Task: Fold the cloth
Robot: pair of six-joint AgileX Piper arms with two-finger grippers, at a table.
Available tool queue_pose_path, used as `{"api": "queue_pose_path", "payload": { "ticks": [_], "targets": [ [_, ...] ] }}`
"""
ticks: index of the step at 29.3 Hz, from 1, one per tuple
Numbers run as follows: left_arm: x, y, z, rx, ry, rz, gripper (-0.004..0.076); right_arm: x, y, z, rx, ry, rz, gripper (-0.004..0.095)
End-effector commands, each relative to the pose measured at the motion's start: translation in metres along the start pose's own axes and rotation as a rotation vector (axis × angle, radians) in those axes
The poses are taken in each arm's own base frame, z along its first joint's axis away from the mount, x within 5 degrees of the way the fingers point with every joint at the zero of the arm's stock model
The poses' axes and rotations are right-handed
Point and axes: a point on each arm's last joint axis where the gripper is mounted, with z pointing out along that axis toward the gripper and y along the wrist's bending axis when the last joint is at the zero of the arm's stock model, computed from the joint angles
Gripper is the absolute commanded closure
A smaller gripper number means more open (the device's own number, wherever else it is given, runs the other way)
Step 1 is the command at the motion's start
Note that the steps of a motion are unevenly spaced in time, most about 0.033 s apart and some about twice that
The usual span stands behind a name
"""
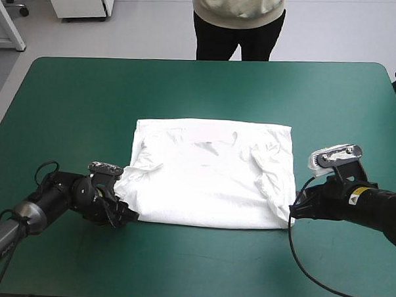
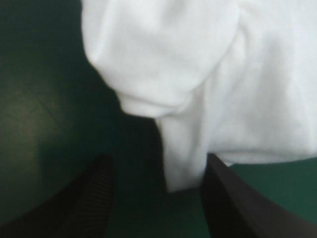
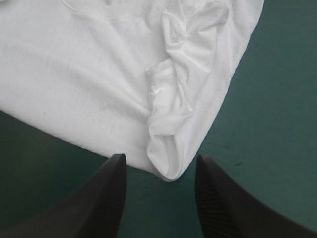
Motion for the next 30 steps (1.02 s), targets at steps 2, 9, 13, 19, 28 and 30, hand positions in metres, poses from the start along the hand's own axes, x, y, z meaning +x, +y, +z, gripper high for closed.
{"api": "queue_pose_path", "payload": {
  "ticks": [2,9,13,19,28,30],
  "targets": [
    [-0.009,-0.009,0.002,0.083,-0.063,-0.035,0.0564,-0.007,0.001,-0.009,-0.001,-0.063,0.000,0.0494],
    [-0.009,-0.009,0.002,0.080,-0.065,0.018,0.0733,-0.001,-0.003,-0.006,0.034,0.004,-0.020,0.0494],
    [-0.009,-0.009,0.002,0.080,-0.065,0.018,0.0733,0.008,-0.005,0.013,0.032,0.100,-0.010,0.0494],
    [-0.009,-0.009,0.002,0.079,-0.062,0.020,0.0733,0.011,-0.012,0.050,0.037,0.168,0.001,0.0493],
    [-0.007,-0.009,0.002,0.083,-0.039,0.021,0.0733,0.011,-0.016,0.095,0.006,0.321,0.046,0.0433],
    [-0.006,-0.009,0.002,0.084,-0.035,0.021,0.0733,0.011,-0.015,0.103,-0.023,0.341,0.051,0.0434]
  ]
}}
